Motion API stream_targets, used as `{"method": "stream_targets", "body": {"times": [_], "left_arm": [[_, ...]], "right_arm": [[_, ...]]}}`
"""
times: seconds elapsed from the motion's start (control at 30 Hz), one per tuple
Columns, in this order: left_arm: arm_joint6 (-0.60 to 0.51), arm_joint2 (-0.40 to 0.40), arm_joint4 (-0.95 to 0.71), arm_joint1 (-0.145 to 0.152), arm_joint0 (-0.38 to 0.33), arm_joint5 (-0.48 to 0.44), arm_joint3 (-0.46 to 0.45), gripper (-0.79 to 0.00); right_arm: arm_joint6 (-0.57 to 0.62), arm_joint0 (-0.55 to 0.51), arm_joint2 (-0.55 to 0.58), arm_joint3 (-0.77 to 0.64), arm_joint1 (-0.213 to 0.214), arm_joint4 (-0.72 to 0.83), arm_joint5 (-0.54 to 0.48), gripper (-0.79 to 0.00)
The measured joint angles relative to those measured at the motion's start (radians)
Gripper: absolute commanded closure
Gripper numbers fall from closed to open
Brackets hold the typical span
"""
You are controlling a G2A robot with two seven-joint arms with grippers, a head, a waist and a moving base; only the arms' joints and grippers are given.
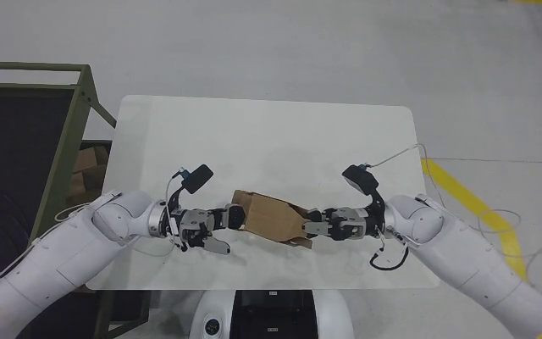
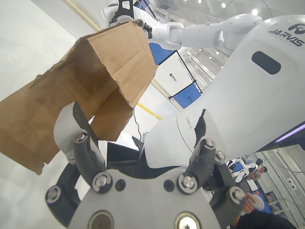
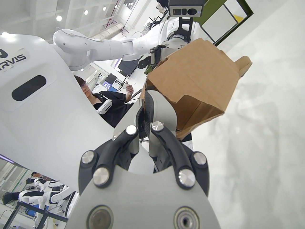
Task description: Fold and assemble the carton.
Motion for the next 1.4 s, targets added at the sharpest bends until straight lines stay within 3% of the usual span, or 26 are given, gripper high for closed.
{"method": "stream_targets", "body": {"times": [0.53, 1.4], "left_arm": [[0.000, 0.075, -0.038, 0.009, -0.057, 0.000, -0.014, -0.785], [0.000, 0.282, -0.248, -0.065, -0.219, 0.000, 0.052, -0.785]], "right_arm": [[0.000, 0.004, -0.006, 0.000, -0.008, -0.014, 0.000, 0.000], [0.000, -0.018, 0.030, -0.033, -0.012, -0.082, 0.000, 0.000]]}}
